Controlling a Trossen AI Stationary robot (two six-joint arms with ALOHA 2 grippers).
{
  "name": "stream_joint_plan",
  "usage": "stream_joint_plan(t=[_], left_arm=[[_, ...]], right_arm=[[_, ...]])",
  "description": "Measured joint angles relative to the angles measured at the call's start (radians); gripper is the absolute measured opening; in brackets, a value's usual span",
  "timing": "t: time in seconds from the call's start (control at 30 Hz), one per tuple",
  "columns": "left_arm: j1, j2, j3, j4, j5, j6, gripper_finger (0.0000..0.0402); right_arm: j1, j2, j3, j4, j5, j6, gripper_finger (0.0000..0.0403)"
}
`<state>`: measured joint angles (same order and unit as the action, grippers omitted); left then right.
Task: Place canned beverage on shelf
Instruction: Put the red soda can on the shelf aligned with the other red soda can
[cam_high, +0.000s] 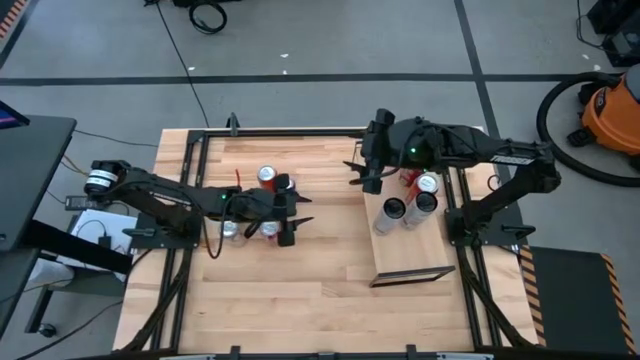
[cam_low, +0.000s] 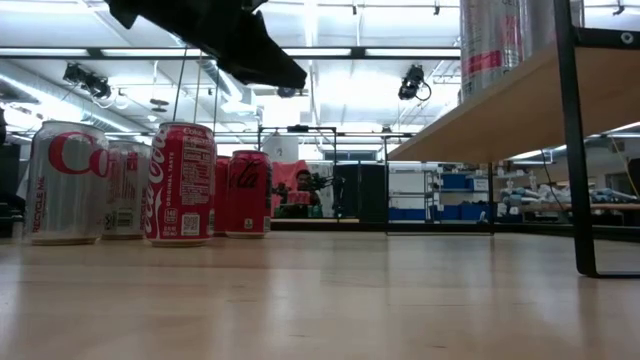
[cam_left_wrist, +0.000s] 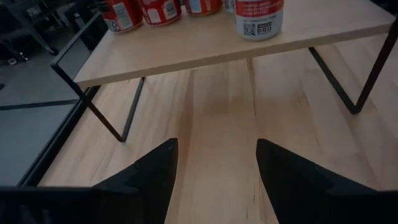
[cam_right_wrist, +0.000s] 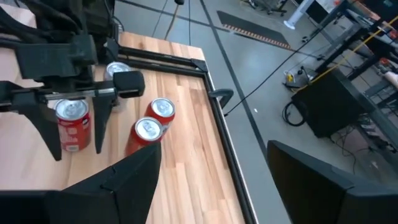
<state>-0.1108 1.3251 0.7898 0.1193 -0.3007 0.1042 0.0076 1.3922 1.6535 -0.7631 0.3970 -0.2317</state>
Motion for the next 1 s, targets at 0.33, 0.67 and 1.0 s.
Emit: stream_joint_plan(t=[0.33,0.67,1.0], left_arm=[[0.008,0.002,0.001,-0.035,0.000,-0.045,0.0229],[0.082,-0.003,0.083,-0.274,-0.046,-0.120,0.0229],[0.139,-0.005,0.188,-0.568,0.000,-0.130,0.0229]], right_arm=[[-0.007,0.002,0.000,-0.006,-0.028,0.000,0.0302],[-0.011,0.042,-0.001,-0.006,-0.028,-0.026,0.0302],[-0.011,0.038,-0.028,-0.040,-0.025,-0.032,0.0302]])
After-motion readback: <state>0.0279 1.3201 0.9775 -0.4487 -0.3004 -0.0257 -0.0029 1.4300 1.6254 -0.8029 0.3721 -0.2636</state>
